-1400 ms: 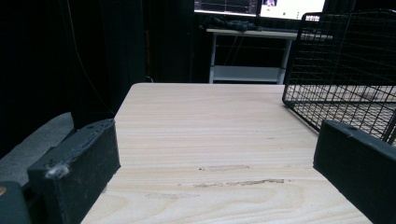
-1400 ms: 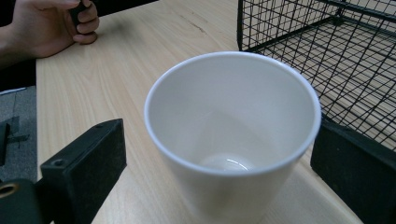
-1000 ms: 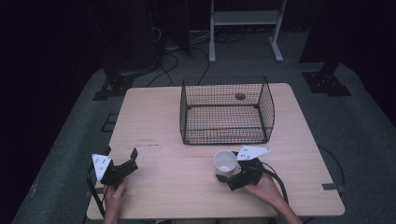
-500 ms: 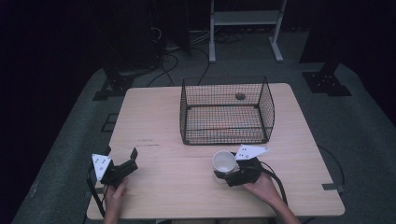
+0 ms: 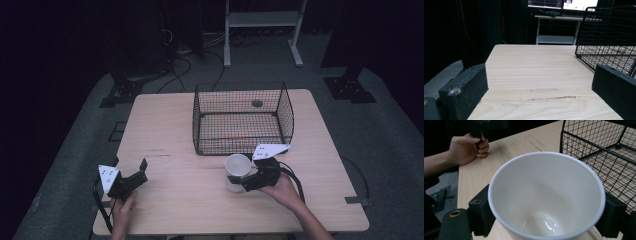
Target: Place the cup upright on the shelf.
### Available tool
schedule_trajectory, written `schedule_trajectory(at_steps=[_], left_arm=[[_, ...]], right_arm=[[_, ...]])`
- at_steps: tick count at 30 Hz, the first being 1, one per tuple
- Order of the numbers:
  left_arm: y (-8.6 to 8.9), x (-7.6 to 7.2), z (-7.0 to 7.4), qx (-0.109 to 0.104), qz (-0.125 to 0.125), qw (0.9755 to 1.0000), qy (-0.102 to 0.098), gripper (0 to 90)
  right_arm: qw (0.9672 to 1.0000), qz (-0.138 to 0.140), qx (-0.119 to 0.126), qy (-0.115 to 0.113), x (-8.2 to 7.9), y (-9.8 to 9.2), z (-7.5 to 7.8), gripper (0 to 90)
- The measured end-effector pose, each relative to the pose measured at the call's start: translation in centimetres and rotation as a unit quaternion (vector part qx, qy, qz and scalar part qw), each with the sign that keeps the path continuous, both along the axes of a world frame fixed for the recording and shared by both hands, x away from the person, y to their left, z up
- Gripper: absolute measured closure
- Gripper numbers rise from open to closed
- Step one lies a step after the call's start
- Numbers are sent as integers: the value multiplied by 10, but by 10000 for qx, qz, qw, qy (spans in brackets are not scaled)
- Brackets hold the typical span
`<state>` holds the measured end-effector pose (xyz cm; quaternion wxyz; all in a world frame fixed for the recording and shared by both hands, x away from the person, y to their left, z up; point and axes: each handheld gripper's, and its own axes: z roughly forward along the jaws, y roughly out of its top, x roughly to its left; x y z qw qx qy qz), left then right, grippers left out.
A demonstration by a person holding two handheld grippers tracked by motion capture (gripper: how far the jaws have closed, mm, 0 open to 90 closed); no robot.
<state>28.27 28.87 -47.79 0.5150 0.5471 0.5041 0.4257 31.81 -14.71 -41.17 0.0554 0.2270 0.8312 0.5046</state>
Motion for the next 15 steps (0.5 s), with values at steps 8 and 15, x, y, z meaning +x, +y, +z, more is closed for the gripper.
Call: schedule_trajectory(at_steps=[8, 15], left_arm=[[0, 0, 0, -1, -2, 10000, 0, 0], [0, 0, 0, -4, 0, 10000, 4, 0]], right_arm=[[9999, 107, -7, 106, 8, 1, 9, 185], [9998, 141, 52, 159, 16, 1, 19, 185]])
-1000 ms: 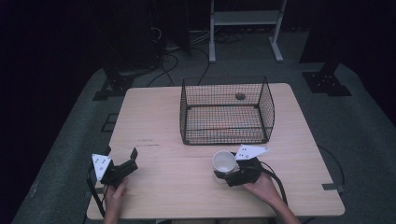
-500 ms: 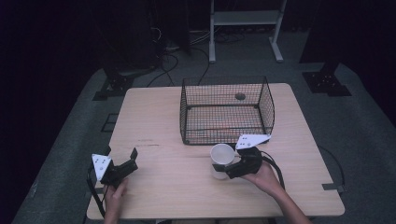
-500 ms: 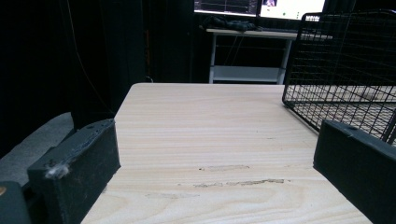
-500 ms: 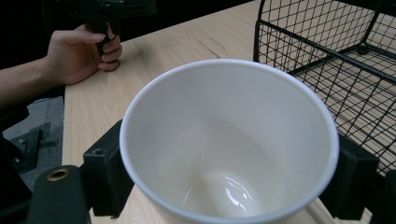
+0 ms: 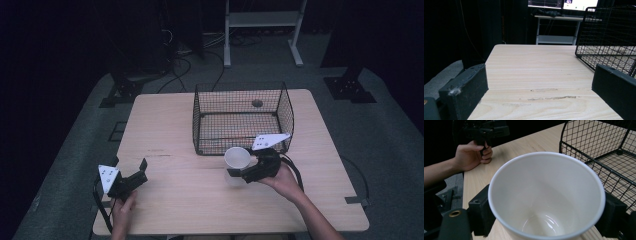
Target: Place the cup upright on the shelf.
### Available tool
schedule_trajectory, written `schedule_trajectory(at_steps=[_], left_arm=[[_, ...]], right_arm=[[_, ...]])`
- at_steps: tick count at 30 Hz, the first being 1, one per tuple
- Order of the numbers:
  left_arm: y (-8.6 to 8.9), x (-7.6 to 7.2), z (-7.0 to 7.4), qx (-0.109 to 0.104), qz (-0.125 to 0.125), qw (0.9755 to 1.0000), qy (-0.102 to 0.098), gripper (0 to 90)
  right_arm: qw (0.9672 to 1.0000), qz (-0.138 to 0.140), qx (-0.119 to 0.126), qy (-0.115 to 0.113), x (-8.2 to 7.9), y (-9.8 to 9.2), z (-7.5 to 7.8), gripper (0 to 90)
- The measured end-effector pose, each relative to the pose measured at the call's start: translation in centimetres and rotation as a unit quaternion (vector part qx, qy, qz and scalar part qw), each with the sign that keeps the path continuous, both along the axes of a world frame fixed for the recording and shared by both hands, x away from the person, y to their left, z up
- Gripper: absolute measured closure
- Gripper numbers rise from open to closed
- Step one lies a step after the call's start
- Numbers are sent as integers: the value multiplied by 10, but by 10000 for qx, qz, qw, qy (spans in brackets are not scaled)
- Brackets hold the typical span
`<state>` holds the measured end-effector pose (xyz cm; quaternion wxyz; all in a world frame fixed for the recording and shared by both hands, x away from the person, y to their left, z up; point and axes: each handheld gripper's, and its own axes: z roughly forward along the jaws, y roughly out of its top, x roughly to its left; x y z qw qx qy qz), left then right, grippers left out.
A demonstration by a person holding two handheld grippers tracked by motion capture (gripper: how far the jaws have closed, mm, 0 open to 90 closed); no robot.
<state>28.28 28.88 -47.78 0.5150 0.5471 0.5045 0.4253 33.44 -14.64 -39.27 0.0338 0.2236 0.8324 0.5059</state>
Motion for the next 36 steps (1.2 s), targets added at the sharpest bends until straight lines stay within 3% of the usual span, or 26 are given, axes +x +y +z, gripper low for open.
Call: schedule_trajectory(at_steps=[12, 36], left_arm=[[0, 0, 0, -12, -8, 10000, 4, 0], [0, 0, 0, -21, -11, 10000, -11, 0]], right_arm=[[10000, 74, -48, 27, 13, 8, 15, 184], [9998, -134, 1, -120, 38, 7, 49, 184]])
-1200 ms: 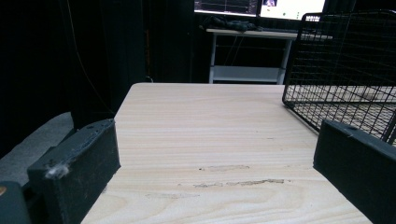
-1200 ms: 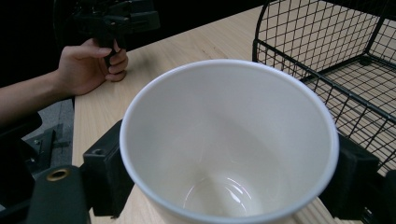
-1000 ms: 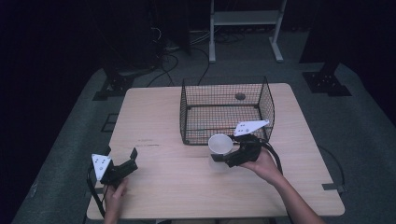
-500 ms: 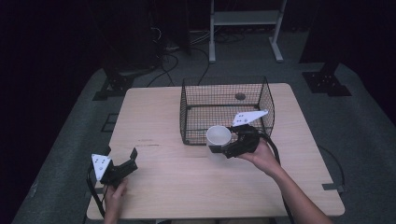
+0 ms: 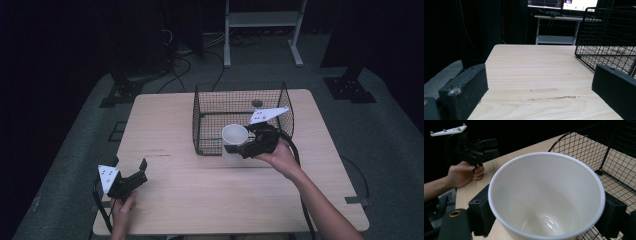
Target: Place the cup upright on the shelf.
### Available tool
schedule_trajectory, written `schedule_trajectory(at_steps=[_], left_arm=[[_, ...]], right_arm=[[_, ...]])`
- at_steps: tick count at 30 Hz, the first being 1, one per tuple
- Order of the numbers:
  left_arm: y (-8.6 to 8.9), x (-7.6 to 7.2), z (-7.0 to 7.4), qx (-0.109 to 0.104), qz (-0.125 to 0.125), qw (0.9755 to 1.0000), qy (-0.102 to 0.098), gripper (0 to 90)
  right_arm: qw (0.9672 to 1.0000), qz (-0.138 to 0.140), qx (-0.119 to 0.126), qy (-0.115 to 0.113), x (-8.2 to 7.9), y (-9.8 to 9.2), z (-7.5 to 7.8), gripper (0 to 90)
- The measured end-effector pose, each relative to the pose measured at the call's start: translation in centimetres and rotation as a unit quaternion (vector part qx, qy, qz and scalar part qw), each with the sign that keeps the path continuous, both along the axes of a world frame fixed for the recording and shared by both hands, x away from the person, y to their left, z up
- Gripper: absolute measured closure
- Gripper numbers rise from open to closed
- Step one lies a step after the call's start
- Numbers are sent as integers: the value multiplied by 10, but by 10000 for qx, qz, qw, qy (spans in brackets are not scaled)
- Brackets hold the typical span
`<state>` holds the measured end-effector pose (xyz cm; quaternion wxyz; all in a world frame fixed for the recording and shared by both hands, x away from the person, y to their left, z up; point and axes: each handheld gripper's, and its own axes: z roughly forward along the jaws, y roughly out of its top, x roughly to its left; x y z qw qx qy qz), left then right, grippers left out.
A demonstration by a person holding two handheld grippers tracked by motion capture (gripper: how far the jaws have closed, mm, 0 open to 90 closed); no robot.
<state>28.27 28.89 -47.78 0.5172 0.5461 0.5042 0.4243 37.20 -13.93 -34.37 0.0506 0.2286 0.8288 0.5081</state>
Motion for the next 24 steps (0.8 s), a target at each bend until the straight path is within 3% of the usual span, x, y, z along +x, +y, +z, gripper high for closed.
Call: schedule_trajectory(at_steps=[24], left_arm=[[0, 0, 0, 4, -6, 10000, -1, 0]], right_arm=[[9999, -133, -58, -94, 29, 6, 25, 185]])
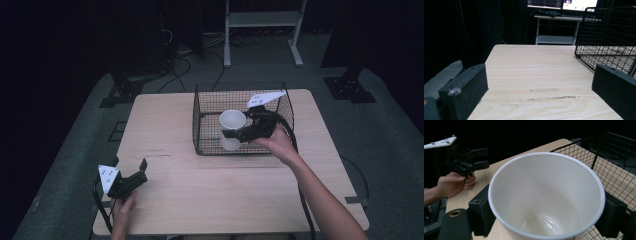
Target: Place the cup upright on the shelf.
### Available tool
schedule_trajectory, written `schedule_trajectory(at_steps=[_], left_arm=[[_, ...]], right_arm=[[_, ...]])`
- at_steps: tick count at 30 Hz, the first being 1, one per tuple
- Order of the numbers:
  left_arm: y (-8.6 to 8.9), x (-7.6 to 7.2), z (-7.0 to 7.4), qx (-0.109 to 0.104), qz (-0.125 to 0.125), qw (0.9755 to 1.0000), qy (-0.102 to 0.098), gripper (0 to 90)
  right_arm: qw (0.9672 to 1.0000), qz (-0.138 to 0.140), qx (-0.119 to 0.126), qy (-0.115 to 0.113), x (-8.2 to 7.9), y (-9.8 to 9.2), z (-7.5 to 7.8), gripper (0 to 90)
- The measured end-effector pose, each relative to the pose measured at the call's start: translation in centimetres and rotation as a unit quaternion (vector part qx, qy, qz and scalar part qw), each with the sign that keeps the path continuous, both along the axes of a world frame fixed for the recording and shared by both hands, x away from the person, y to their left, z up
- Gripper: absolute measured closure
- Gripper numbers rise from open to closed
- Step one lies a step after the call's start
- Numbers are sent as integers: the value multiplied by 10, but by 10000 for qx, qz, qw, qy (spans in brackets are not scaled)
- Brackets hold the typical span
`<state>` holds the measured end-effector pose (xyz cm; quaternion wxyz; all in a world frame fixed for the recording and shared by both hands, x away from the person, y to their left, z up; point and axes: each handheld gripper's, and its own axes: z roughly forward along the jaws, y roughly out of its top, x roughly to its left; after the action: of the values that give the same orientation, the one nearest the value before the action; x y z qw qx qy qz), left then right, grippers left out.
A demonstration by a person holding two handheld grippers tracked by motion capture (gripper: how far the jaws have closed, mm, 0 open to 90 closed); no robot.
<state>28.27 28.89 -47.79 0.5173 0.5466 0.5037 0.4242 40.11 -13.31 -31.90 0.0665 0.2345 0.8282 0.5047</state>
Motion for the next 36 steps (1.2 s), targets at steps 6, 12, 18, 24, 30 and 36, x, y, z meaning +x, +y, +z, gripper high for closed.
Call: schedule_trajectory(at_steps=[6, 12, 18, 24, 30, 36], left_arm=[[0, 0, 0, -4, -3, 10000, -6, 0], [0, 0, 0, 4, -5, 10000, -1, 0], [0, 0, 0, 6, -4, 10000, -4, 0], [0, 0, 0, 3, -6, 10000, -3, 0], [0, 0, 0, 7, -8, 10000, -6, 0], [0, 0, 0, 5, -9, 10000, -3, 0]], right_arm=[[10000, -18, 11, 42, 8, 1, 4, 184], [9999, -83, -91, 0, 18, 3, 8, 184], [9998, -158, -132, 81, 29, 3, 7, 185], [9996, -230, -153, 90, 38, 3, 8, 184], [9995, -273, -143, 108, 47, 5, 11, 185], [9992, -346, -143, 119, 56, 7, 14, 185]])
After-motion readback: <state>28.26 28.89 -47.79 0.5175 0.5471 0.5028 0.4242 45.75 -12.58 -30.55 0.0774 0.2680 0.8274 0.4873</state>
